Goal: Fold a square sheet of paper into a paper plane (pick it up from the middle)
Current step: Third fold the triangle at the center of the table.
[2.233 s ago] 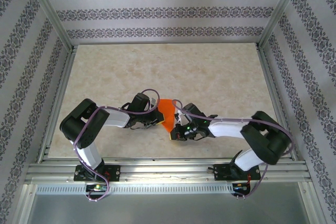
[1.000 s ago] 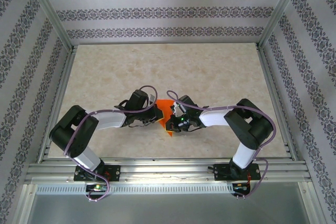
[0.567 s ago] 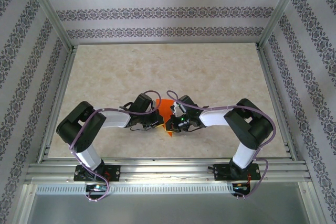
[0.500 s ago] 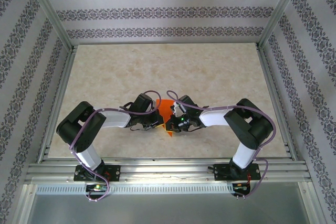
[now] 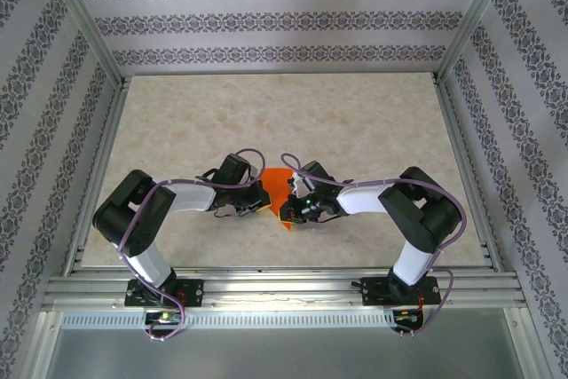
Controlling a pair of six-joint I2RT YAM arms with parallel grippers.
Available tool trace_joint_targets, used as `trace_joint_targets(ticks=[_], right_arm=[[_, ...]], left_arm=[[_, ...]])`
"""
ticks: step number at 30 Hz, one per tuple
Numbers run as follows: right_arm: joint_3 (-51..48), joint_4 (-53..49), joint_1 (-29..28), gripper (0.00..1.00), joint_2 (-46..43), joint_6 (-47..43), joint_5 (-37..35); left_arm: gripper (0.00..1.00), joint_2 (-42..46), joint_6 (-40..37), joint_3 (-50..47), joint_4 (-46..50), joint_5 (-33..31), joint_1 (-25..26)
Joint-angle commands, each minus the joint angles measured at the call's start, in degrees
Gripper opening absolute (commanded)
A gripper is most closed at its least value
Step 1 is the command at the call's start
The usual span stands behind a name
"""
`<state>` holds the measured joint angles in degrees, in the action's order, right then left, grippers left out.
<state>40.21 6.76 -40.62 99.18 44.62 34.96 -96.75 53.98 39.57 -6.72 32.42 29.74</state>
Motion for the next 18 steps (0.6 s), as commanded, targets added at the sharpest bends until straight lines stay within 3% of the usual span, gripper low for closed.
trace_joint_targets(ticks=[1,18], right_arm=[[-2.2,-4.8,0.3,0.00,1.6,-1.1,-1.4],[-3.1,-4.8,0.5,0.00,1.6,-1.7,-1.1]], left_arm=[[0.00,0.3,-1.8,-1.2,4.8,-6.2,-3.3],[0.00,1.2,-3.5,-0.5,5.7,-4.4,-7.7]])
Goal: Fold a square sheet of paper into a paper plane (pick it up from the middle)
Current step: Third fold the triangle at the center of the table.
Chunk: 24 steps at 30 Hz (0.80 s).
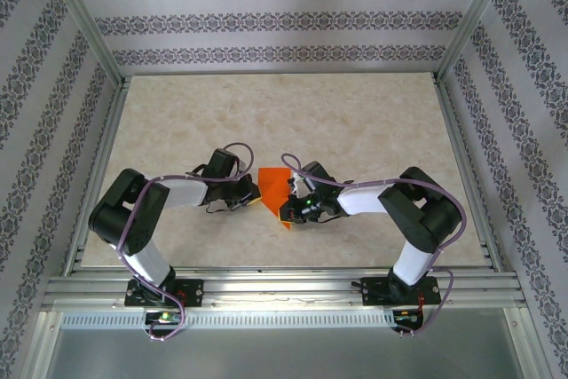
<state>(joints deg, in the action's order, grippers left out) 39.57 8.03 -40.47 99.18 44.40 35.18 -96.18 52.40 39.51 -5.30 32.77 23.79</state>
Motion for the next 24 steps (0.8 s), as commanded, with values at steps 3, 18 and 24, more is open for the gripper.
trace_joint_targets(ticks=[3,18,24], right_arm=[[-2.2,-6.2,0.3,0.00,1.5,-1.5,-1.3],[0.4,-11.2,2.7,0.00,1.6,-7.9,2.0],[0.6,-11.7,3.0,0.00,1.4,-8.0,1.9]], left_arm=[[0.00,1.8,-2.1,0.4,5.4,-4.6,-1.8],[0.02,7.1,-0.7,-0.7,1.4,-1.4,2.5],[0.02,2.4,0.2,0.7,-2.2,-1.6,5.9]])
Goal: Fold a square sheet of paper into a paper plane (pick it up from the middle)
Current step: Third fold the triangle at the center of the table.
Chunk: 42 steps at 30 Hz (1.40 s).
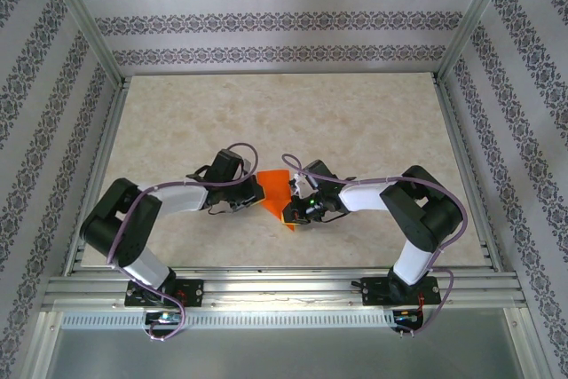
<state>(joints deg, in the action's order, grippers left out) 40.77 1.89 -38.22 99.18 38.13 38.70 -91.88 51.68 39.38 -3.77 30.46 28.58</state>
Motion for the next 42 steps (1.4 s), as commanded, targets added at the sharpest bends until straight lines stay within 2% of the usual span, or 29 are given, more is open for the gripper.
trace_joint_targets(ticks=[1,3,5,9,14,24,28,42], right_arm=[[-0.5,-5.6,0.8,0.00,1.4,-1.7,-1.7],[-0.4,-5.5,0.8,0.00,1.4,-1.4,-1.7],[-0.2,-5.4,0.7,0.00,1.2,-1.2,-1.5],[1.3,-4.2,0.1,0.00,-0.6,0.8,-0.8],[5.7,-3.4,-2.0,0.00,-0.9,2.7,-1.7],[9.9,-1.5,-3.3,0.00,7.7,6.5,-4.5],[7.1,-2.0,-2.9,0.00,6.9,5.9,-3.9],[-8.4,-0.3,-2.2,0.01,-6.4,5.9,-1.2]], left_arm=[[0.02,-2.7,1.2,0.6,-4.6,0.9,1.3],[0.02,-4.5,0.8,0.5,-5.1,0.9,1.4],[0.01,-5.2,0.3,0.3,-1.8,-2.7,1.4],[0.00,-4.4,-0.2,-1.2,0.4,-5.0,1.4],[0.00,-3.7,-0.3,-2.6,-0.2,-4.0,1.5],[0.00,-4.4,-0.1,-2.6,-1.7,-2.8,1.5],[0.00,-4.5,0.0,-2.6,-1.5,-3.0,1.4],[0.00,-4.7,-0.1,-3.3,-0.8,-3.8,1.5]])
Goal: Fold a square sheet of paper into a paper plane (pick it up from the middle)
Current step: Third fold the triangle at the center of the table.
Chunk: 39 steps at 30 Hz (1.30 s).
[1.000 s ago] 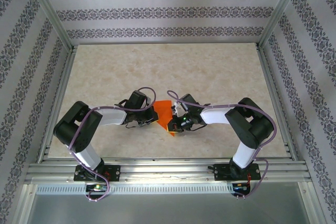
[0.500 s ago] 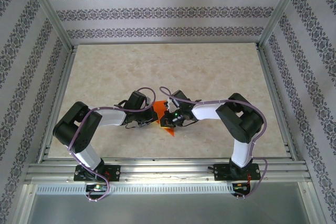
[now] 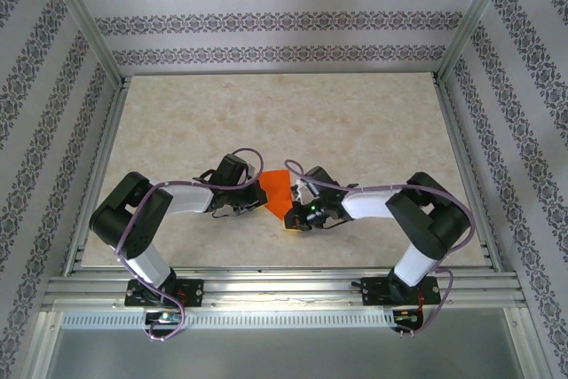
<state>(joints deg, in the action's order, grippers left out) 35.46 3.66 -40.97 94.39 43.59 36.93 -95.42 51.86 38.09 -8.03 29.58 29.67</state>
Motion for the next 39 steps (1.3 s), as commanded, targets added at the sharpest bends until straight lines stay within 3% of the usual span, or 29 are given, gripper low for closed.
trace_joint_targets(ticks=[1,8,15,20,26,31,34,37,39], right_arm=[[-3.7,-2.0,0.9,0.01,-2.7,0.5,0.9],[-0.3,-2.7,2.5,0.04,-9.0,-0.7,0.4],[4.8,-2.4,2.7,0.05,0.9,-1.8,2.1],[2.1,-2.7,3.1,0.06,3.4,-2.8,1.3],[-3.2,-2.8,5.0,0.08,-2.5,-5.3,4.0],[-4.8,-5.7,9.9,0.10,-8.2,-7.7,4.0],[-4.8,-5.4,12.8,0.15,-12.5,-7.3,2.4],[-2.8,-6.8,13.3,0.21,-14.9,-8.9,-0.5],[-1.2,-7.5,13.3,0.24,-15.1,-9.6,-3.2]], left_arm=[[0.00,-1.1,-0.3,-2.0,3.4,-2.8,0.4],[0.00,-0.9,2.4,-3.3,0.0,-1.8,0.3],[0.00,-1.3,3.1,-3.2,-1.3,-1.3,0.5],[0.00,-1.0,3.1,-3.1,-1.0,-1.3,0.4],[0.00,0.1,9.6,-6.1,-6.8,-3.9,1.0],[0.00,0.6,14.9,-7.4,-11.5,-7.4,3.9],[0.00,2.1,19.1,-10.6,-19.5,-11.0,5.8],[0.02,3.6,18.3,-10.5,-20.8,-11.0,5.9],[0.09,6.3,16.7,-10.7,-19.4,-12.5,6.1]])
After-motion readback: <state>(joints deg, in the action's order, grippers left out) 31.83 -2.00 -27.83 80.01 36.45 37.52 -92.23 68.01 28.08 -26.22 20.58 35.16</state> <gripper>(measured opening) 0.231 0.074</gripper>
